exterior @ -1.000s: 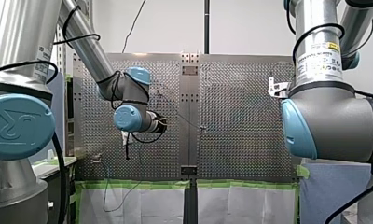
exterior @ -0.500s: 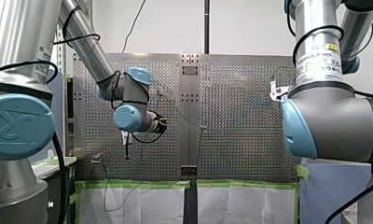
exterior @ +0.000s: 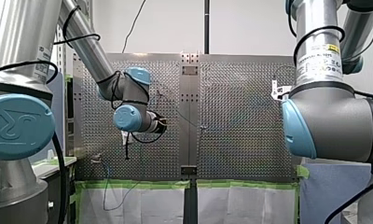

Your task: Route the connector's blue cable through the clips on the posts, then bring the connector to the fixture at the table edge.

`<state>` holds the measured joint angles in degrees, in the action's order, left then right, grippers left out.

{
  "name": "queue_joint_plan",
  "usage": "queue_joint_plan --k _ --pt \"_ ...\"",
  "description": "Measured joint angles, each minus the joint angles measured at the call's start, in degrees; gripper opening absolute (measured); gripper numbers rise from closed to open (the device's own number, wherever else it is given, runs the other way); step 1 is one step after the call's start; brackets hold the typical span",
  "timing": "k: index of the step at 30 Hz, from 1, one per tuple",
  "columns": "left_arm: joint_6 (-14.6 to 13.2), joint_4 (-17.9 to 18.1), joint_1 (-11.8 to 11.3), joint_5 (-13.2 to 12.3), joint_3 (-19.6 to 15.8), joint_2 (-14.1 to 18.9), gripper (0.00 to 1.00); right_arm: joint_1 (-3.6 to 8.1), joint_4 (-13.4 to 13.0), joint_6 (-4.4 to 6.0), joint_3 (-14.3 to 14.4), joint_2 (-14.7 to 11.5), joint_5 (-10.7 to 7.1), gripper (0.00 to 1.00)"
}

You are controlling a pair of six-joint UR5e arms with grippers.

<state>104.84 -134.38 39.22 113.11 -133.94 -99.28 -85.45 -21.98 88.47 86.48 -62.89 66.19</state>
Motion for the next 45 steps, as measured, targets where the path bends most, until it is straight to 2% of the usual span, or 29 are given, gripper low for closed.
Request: queue_joint_plan --k 7,17,32,45 --pt "0.03 -0.02 0.0 0.12 0.0 0.0 0.98 1.08 -0.81 0.15 -0.02 -0.02 -1.72 0.0" --pt "0.02 -0.02 0.0 0.09 0.01 0.0 0.98 1.25 -2.67 1.3 0.05 0.02 -4.05 0.0" --pt "0.01 -0.11 0.1 0.12 -0.02 0.0 0.98 1.12 -2.45 1.3 0.06 0.24 -4.11 0.0" --pt "0.05 -0.11 0.09 0.04 -0.05 -0.01 0.98 1.01 -3.27 1.75 0.08 0.54 -4.8 0.0"
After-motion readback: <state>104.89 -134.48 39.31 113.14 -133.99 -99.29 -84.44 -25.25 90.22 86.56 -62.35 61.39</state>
